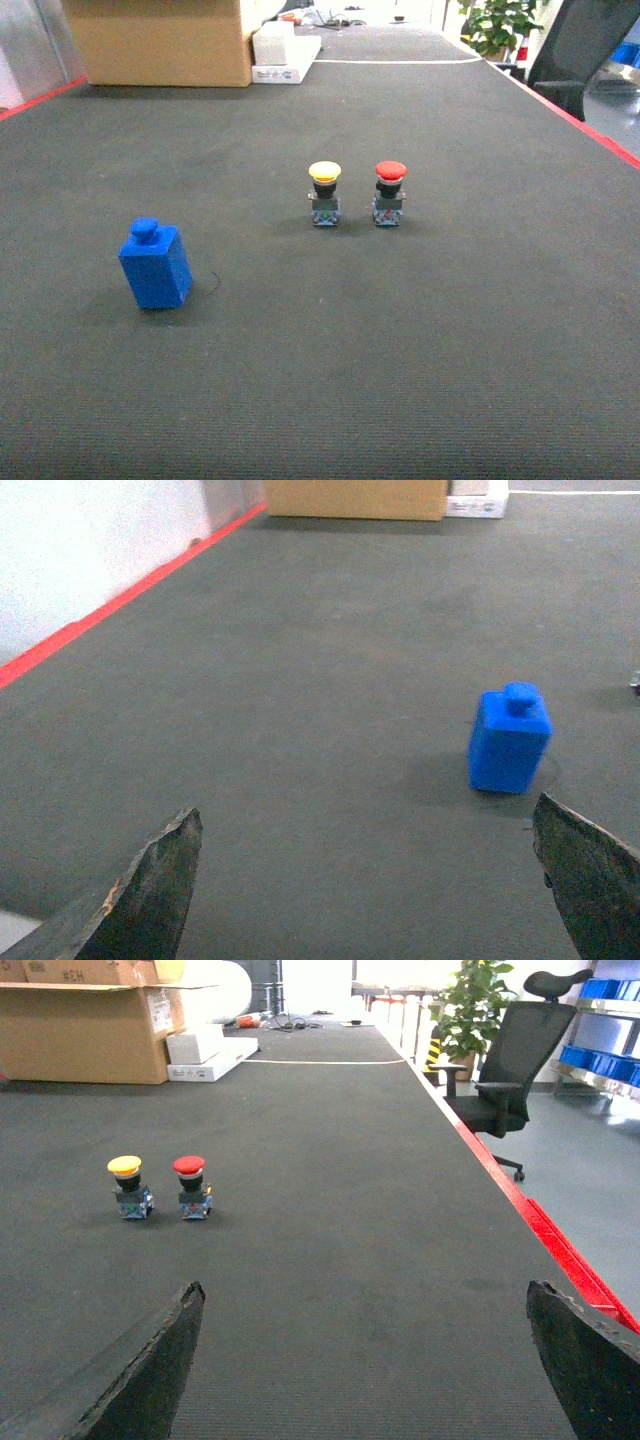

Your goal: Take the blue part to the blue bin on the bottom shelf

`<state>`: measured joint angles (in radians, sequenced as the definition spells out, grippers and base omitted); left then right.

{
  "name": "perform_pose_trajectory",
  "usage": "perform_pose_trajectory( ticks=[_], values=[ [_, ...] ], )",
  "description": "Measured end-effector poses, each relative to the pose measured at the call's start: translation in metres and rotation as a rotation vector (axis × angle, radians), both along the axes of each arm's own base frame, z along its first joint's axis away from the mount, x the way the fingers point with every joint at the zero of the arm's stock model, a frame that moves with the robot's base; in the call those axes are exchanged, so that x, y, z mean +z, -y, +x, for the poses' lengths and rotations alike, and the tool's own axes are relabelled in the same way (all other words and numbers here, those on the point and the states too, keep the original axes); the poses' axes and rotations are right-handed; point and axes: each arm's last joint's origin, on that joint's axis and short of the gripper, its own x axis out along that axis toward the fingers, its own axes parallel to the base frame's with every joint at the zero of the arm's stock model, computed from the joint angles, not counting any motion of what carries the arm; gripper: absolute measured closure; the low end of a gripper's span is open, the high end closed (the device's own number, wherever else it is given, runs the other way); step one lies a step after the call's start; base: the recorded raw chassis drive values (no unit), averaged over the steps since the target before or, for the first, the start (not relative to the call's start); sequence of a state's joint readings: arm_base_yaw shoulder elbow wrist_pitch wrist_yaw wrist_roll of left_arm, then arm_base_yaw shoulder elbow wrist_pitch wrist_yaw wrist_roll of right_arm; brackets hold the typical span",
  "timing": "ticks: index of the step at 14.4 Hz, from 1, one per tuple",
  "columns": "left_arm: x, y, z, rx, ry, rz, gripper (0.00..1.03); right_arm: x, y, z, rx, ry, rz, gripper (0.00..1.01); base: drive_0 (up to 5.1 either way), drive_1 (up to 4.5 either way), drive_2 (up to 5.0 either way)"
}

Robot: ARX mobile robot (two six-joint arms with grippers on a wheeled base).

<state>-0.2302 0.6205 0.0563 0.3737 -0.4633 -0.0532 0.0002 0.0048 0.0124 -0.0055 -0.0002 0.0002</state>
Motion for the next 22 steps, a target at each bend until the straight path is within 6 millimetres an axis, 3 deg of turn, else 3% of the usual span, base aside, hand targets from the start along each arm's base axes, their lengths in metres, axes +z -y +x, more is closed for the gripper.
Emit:
perform_pose_trajectory(
  ticks=[1, 3, 4, 9, 15, 19, 22],
  values=[
    [0.002, 0.009, 0.016, -0.052, 0.003, -0.004, 0.05, 0.0, 0.0, 0.0, -0.001, 0.0, 0.0, 0.03, 0.0, 0.0, 0.0],
    [0.01, 0.028, 0.069, -0.113, 0.045, -0.022, 0.05, 0.0, 0.0, 0.0, -0.001, 0.0, 0.0, 0.03, 0.0, 0.0, 0.0],
    [0.002, 0.04, 0.105, -0.155, 0.021, -0.025, 0.05, 0.0, 0.0, 0.0, -0.001, 0.0, 0.0, 0.03, 0.0, 0.0, 0.0],
    [-0.048, 0.046, 0.172, -0.187, -0.1, -0.072, 0.05, 0.0, 0.0, 0.0, -0.001, 0.0, 0.0, 0.03, 0.0, 0.0, 0.0],
    [-0.093, 0.046, 0.218, -0.219, -0.215, -0.106, 0.05, 0.0, 0.0, 0.0, -0.001, 0.0, 0.0, 0.03, 0.0, 0.0, 0.0],
    [-0.092, 0.049, 0.239, -0.224, -0.22, -0.108, 0.06, 0.0, 0.0, 0.0, -0.001, 0.0, 0.0, 0.03, 0.0, 0.0, 0.0],
    [-0.095, 0.048, 0.242, -0.21, -0.253, -0.116, 0.39, 0.0, 0.0, 0.0, -0.001, 0.0, 0.0, 0.03, 0.0, 0.0, 0.0]
  ],
)
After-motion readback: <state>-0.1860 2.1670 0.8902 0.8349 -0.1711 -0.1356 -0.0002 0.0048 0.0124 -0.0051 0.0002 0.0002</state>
